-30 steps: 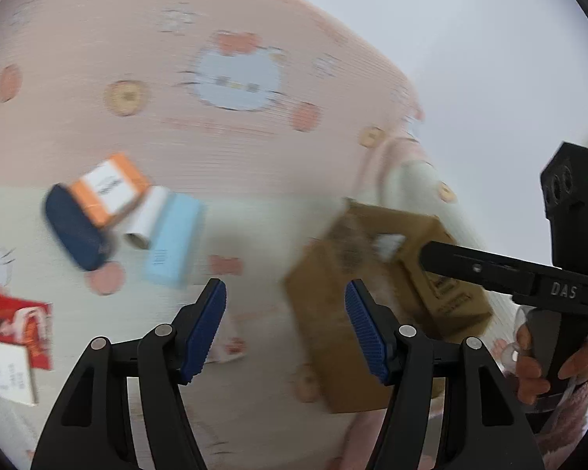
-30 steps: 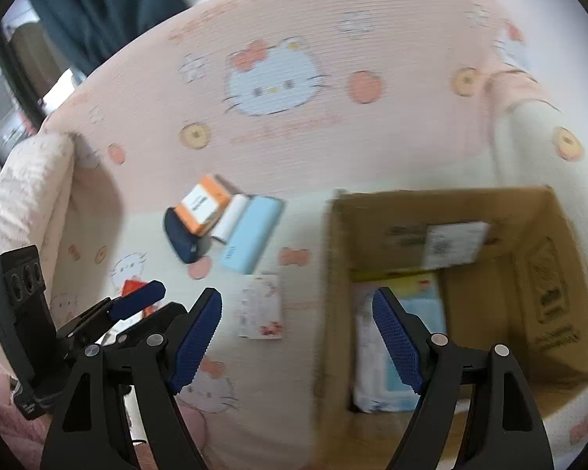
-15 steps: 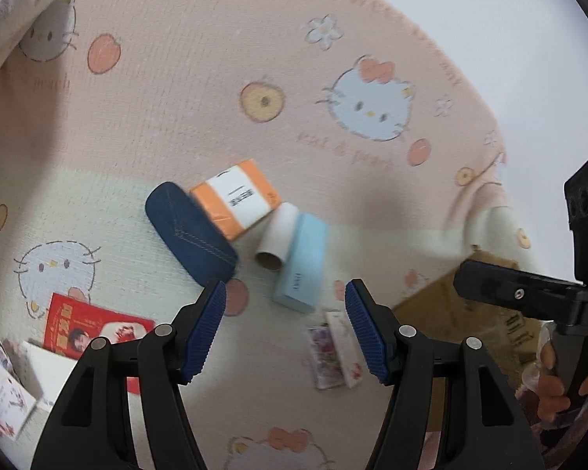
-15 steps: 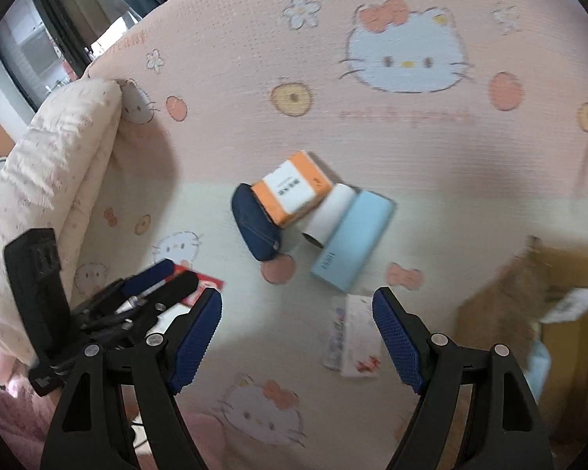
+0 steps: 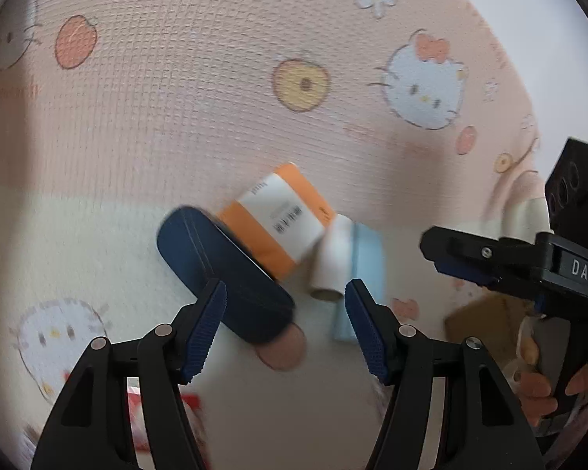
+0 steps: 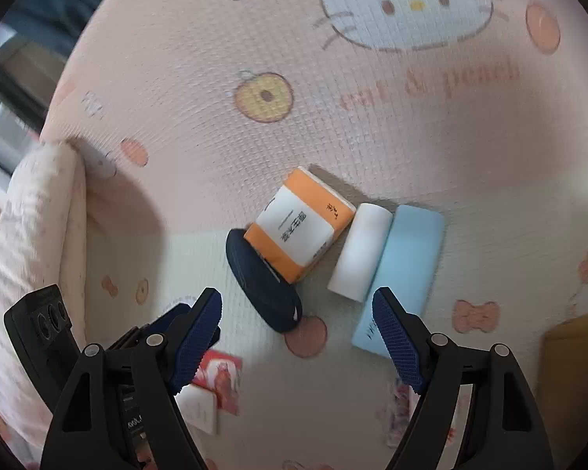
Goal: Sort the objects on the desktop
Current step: 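Close the right gripper on the tissue pack and tilt it upright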
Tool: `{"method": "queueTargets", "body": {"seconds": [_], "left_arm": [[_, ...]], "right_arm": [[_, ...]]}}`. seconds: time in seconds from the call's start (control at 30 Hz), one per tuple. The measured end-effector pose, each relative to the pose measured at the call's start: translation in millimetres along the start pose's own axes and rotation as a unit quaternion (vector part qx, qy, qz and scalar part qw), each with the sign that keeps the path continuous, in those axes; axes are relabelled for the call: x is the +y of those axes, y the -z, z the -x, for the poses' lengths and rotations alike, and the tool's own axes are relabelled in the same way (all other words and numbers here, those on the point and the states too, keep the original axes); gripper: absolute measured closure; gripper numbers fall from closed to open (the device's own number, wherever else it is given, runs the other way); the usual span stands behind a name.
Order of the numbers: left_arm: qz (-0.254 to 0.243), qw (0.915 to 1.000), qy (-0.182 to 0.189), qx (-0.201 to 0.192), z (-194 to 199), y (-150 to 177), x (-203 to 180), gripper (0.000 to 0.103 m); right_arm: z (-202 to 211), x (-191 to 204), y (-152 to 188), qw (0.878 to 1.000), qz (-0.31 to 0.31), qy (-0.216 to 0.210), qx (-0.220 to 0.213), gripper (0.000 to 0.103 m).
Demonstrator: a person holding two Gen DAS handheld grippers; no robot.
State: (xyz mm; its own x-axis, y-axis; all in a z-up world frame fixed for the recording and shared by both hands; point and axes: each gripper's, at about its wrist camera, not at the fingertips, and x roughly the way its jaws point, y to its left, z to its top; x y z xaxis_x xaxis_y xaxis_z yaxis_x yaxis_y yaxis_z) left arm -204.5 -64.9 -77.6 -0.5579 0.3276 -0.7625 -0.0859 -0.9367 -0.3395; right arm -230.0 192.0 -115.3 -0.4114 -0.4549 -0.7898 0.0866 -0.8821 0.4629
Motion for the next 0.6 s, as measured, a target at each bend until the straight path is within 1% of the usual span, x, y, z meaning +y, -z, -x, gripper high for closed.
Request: {"method": "queueTargets", "body": {"seconds": [0.03,0.07,0.1,0.13,0.17,0.2,0.27,0.3,0.37,0.47,0.6], "left_arm": [[0.002,1.0000,0.002,0.000,-5,-7,5,0.036],[0.006,1.0000,0.005,-0.001,-8,-12,9,0.037],[0.013,0.9999,0.008,-0.005,-12,-17,14,0.045],[0.017,0.9998,0.008,-0.005,-16,-21,17,0.052],[0.021,0.9998,0.006,-0.003,-20,-24,19,0.067],[0.023,0.9997,0.002,-0.002,-25,-26,21,0.077],[0.018,0.9998,0.000,-0.003,-31,-29,23,0.080],[0.012,0.9999,-0.002,-0.004,-36,-30,23,0.082],[0.000,1.0000,-0.005,-0.003,-42,-32,22,0.084],[-0.016,0.9997,-0.020,0.001,-57,-36,22,0.084],[-0.014,0.9994,-0.030,0.002,-74,-47,31,0.084]], "right_arm": [[-5,-3,-3,1.000,-0.009,-0.004,-0.001,0.025],[-10,-7,-6,1.000,-0.021,-0.011,-0.004,0.028],[-15,-12,-9,0.999,-0.034,-0.016,-0.009,0.039],[-19,-16,-11,0.999,-0.045,-0.019,-0.017,0.087],[-25,-21,-13,0.998,-0.055,-0.018,-0.022,0.101],[-32,-22,-16,0.998,-0.060,-0.009,-0.017,0.101],[-43,-26,-18,0.998,-0.064,-0.010,-0.008,0.101],[-49,-30,-19,0.997,-0.073,-0.018,-0.006,0.101],[-59,-35,-20,0.996,-0.089,-0.028,-0.003,0.101],[-76,-38,-22,0.994,-0.099,-0.037,0.005,0.101],[-89,-39,-24,0.993,-0.104,-0.047,0.009,0.101]]}}
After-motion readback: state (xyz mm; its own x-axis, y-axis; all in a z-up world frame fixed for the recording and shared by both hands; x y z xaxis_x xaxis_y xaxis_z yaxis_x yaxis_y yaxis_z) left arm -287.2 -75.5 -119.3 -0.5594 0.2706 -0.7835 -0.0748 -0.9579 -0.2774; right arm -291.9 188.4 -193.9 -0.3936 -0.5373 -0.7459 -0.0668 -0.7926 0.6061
